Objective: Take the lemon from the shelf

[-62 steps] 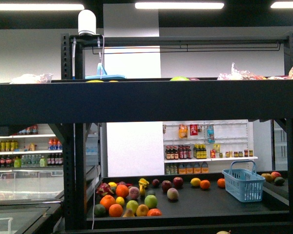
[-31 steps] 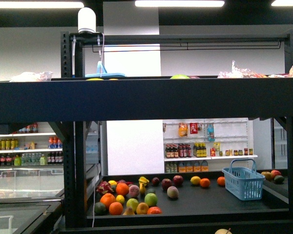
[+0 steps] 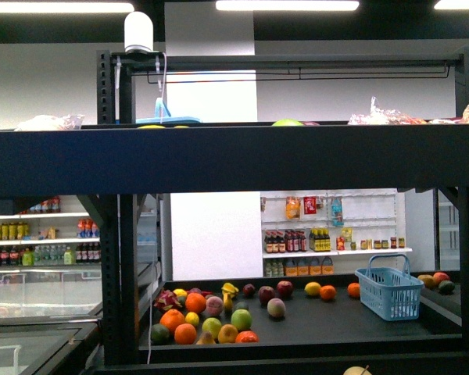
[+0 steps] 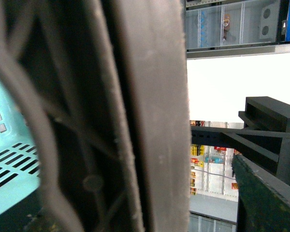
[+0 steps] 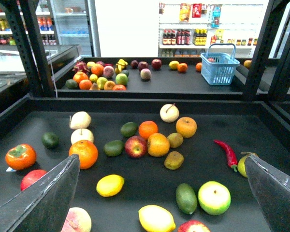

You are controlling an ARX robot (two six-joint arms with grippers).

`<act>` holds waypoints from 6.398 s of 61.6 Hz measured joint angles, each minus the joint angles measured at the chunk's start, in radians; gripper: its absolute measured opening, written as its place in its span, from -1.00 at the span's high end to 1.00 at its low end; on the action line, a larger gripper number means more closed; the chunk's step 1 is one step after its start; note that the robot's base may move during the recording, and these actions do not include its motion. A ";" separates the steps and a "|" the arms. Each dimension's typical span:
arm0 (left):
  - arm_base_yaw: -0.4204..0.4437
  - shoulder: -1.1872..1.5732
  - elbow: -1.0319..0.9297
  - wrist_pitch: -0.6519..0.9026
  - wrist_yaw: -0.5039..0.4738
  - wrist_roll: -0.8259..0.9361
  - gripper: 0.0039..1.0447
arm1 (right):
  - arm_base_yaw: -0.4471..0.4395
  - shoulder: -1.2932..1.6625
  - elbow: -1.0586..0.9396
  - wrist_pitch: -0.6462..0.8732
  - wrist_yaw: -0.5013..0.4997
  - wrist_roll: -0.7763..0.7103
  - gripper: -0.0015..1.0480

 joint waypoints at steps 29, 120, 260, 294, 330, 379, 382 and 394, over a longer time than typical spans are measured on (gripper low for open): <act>-0.009 -0.036 -0.019 -0.079 -0.024 0.067 0.73 | 0.000 0.000 0.000 0.000 0.000 0.000 -0.95; -1.021 -0.094 -0.082 -0.182 0.087 0.595 0.75 | 0.000 0.000 0.000 0.000 0.000 0.000 -0.95; -1.049 -0.083 -0.063 -0.172 0.086 0.620 0.76 | -0.157 2.556 1.355 0.042 -0.394 -0.934 -0.95; -1.049 -0.083 -0.063 -0.172 0.087 0.620 0.76 | -0.164 2.676 1.377 0.108 -0.383 -0.960 -0.81; -1.049 -0.083 -0.063 -0.172 0.087 0.620 0.76 | -0.180 2.462 1.206 0.360 -0.372 -0.840 -0.37; -1.049 -0.083 -0.063 -0.172 0.087 0.620 0.76 | 0.180 1.815 1.015 0.395 -0.258 -0.358 -0.36; -1.049 -0.083 -0.063 -0.172 0.087 0.620 0.76 | 0.200 1.824 1.013 0.404 -0.228 -0.353 -0.36; -1.049 -0.083 -0.063 -0.172 0.086 0.620 0.76 | 0.235 1.861 1.003 0.426 -0.190 -0.303 -0.77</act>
